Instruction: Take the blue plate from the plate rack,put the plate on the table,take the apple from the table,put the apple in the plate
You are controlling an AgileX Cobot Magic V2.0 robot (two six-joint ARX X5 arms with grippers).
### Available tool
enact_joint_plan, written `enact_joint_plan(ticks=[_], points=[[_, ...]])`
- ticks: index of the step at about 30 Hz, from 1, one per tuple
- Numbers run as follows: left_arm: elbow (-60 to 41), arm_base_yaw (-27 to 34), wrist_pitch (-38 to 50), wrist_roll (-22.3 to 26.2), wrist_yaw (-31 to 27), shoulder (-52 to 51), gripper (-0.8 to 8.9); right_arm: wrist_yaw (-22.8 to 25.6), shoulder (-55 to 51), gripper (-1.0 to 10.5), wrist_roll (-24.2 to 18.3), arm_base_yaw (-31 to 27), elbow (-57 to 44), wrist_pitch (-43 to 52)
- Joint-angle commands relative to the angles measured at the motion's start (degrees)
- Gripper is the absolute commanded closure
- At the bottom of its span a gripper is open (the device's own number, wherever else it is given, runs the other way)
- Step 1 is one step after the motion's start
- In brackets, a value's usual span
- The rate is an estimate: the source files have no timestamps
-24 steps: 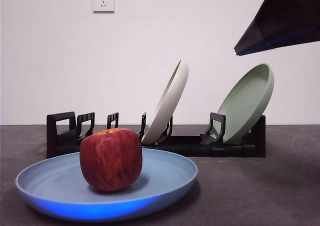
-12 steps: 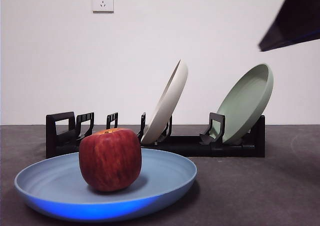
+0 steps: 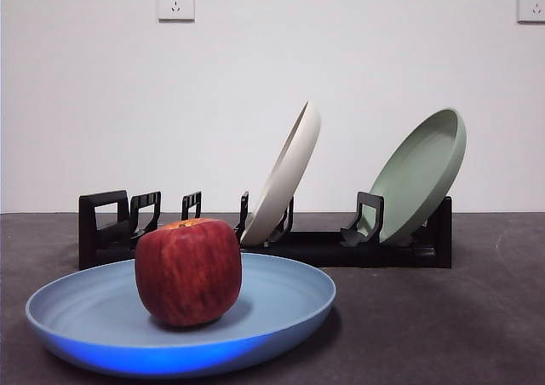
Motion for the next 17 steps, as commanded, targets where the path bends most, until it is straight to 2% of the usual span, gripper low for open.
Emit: enact_joint_plan(ticks=[1, 8, 17], points=[[-0.8, 0.2, 0.3, 0.2, -0.1, -0.2, 8.16, -3.0, -3.9, 9.6, 1.5, -2.4, -5.1, 0.4], [-0.8, 0.2, 0.3, 0.2, -0.1, -0.2, 8.16, -3.0, -9.6, 9.6, 4.4, -3.4, -15.2, 4.6], [-0.8, 0.2, 0.3, 0.2, -0.1, -0.2, 8.16, -3.1, -16.5, 9.6, 8.6, -3.3, -21.6, 4.9]])
